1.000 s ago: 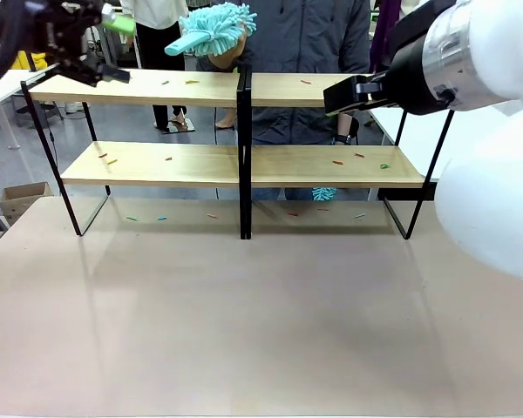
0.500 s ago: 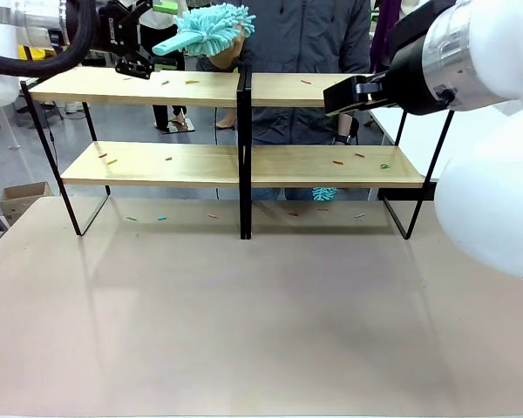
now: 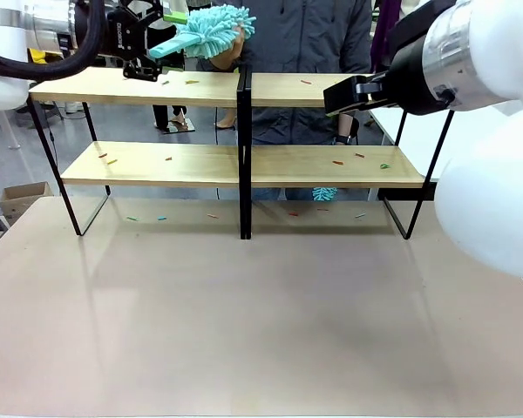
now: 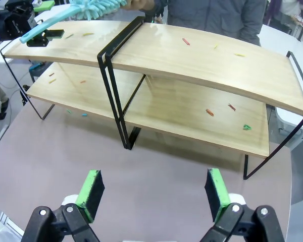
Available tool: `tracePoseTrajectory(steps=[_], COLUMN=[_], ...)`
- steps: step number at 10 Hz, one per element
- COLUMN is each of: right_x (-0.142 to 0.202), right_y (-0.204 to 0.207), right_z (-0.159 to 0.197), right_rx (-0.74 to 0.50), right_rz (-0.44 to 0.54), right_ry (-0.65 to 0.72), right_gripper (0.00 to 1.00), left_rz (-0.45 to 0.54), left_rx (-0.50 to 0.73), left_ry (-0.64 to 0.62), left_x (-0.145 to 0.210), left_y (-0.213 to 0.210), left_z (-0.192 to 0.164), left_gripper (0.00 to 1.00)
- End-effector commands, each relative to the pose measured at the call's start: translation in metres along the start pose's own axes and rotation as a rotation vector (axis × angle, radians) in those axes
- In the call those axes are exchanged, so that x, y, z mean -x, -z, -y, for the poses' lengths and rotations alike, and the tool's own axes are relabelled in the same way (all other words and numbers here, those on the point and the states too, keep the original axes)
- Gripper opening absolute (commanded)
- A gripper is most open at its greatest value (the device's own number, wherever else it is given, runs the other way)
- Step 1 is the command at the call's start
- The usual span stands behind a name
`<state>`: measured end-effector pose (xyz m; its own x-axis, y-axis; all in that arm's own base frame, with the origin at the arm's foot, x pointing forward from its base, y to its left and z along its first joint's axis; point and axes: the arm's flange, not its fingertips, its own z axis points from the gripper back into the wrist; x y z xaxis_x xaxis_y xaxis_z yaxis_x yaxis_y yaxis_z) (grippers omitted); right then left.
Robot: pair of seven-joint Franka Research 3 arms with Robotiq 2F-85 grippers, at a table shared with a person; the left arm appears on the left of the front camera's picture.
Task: Clean the shelves.
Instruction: Pick up the Duster when the human hands it over.
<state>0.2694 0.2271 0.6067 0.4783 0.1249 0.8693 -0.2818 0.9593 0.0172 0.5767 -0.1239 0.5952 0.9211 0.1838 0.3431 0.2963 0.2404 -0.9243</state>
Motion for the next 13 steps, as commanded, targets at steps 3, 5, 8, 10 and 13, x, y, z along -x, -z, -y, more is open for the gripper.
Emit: tracePoseTrajectory(steps=[3, 5, 8, 10, 13], right_x=[-0.001, -0.001, -0.001, -0.001, -0.001], right_y=[0.000, 0.000, 0.000, 0.000, 0.000], right_z=[0.000, 0.000, 0.000, 0.000, 0.000], right_rx=[0.000, 0.000, 0.000, 0.000, 0.000], right_rz=[0.002, 0.002, 0.002, 0.002, 0.002], right_ry=[0.001, 0.001, 0.001, 0.001, 0.001], right_gripper=[1.00, 1.00, 1.00, 1.00, 1.00], left_rz=[0.043, 0.056, 0.059, 0.048, 0.090], left_rx=[-0.010, 0.000, 0.005, 0.013, 0.048], left_ry=[0.044, 0.055, 0.063, 0.072, 0.113], left_x=[0.004, 0.004, 0.005, 0.012, 0.040], left_y=[-0.005, -0.006, -0.005, -0.016, -0.117], left_z=[0.000, 0.002, 0.004, 0.013, 0.048], left_gripper=[0.00, 0.04, 0.00, 0.00, 0.00])
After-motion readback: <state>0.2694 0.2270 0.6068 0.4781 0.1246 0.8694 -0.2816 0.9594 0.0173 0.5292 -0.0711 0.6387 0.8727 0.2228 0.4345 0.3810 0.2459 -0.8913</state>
